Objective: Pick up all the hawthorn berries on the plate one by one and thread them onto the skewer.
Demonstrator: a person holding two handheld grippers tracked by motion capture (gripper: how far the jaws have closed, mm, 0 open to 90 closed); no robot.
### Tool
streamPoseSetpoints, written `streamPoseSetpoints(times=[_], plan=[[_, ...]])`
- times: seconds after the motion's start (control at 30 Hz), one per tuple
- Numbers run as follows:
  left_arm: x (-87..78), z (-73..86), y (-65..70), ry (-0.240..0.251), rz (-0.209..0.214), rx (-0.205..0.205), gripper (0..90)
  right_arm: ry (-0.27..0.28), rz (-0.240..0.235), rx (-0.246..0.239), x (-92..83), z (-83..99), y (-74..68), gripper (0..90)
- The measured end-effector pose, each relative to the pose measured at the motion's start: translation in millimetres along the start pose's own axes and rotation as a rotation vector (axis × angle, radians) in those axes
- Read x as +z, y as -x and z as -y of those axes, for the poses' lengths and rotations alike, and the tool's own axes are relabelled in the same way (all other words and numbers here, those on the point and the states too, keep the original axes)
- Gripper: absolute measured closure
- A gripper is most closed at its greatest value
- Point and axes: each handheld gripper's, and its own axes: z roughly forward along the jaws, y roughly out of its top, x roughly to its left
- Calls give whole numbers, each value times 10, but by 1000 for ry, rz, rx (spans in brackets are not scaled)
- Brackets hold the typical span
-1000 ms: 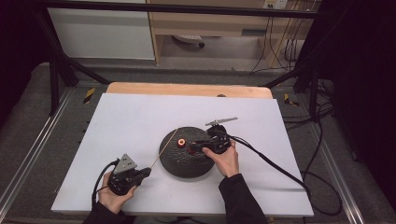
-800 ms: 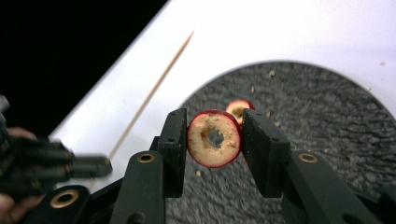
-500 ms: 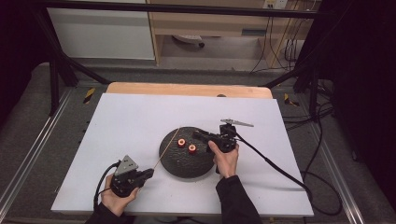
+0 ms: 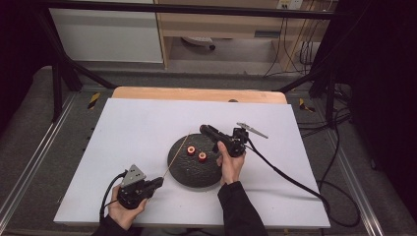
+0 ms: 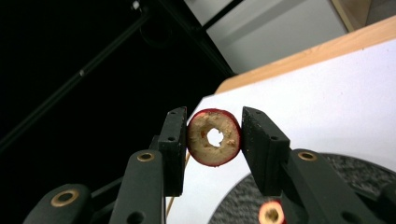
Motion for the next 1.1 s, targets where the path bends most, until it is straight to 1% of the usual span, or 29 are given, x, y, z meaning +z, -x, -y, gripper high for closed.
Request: streamPoseSetpoints(times=[0.07, 0.13, 0.23, 0.43, 0.47, 0.57, 0.6, 0.73, 0.9, 1.1], plan=[[3, -2, 6, 2, 1, 1, 882, 9, 0, 2, 8, 3, 3, 622], [6, -3, 12, 4, 1, 3, 882, 29, -9, 20, 25, 12, 10, 622], [12, -4, 24, 10, 2, 7, 882, 56, -14, 23, 53, 29, 23, 623], [19, -8, 50, 13, 4, 20, 882, 95, -27, 45, 94, 65, 30, 622], [18, -9, 55, 13, 2, 23, 882, 99, -33, 40, 102, 68, 29, 622], [21, -10, 67, 15, 4, 27, 882, 100, -41, 43, 130, 74, -2, 623], [21, -10, 72, 16, 6, 30, 882, 103, -44, 38, 145, 77, -10, 623], [14, -11, 82, 19, 9, 38, 882, 100, -60, 59, 185, 86, -52, 623], [11, -11, 84, 22, 8, 39, 882, 107, -64, 65, 203, 92, -28, 624], [11, -10, 91, 24, 7, 40, 882, 97, -70, 82, 212, 118, -19, 624]])
